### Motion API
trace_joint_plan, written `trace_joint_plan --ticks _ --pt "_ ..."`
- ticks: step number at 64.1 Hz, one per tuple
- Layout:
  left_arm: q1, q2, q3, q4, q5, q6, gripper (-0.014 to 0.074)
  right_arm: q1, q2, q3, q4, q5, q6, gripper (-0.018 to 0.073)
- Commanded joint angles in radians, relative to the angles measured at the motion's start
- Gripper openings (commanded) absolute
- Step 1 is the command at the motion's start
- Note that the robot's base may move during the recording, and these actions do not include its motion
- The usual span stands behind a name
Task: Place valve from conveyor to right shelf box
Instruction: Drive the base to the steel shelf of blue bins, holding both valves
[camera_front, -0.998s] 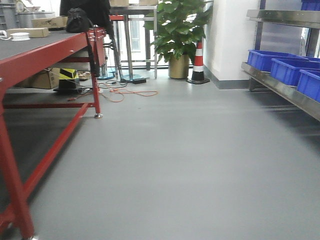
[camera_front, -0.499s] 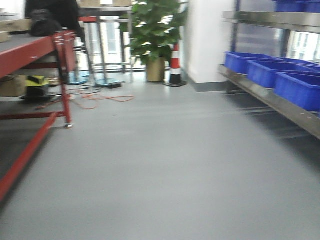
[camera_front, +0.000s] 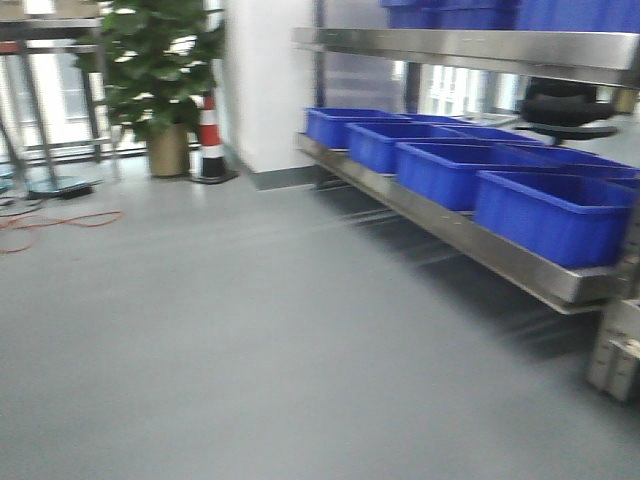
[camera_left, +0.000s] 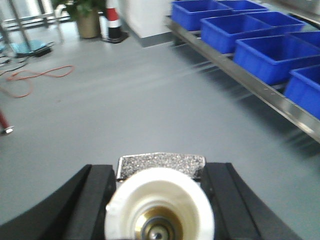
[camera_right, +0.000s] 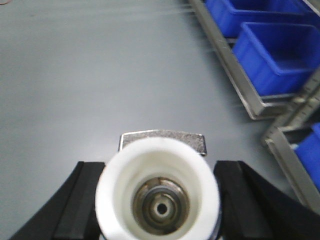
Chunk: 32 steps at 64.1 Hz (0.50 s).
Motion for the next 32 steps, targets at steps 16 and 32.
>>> trace_joint_plan --ticks 16,32 --pt "-0.006 -0.011 -0.012 -0.011 -0.058 -0.006 -0.0111 0.001 -0.016 -0.021 -0.007 -0.067 -0.002 -0.0153" --pt "-0.006 -0.011 -0.012 -0.011 -0.058 -0.006 -0.0111 0.001 -0.016 -0.021 -0.007 -0.067 -0.002 -0.0153"
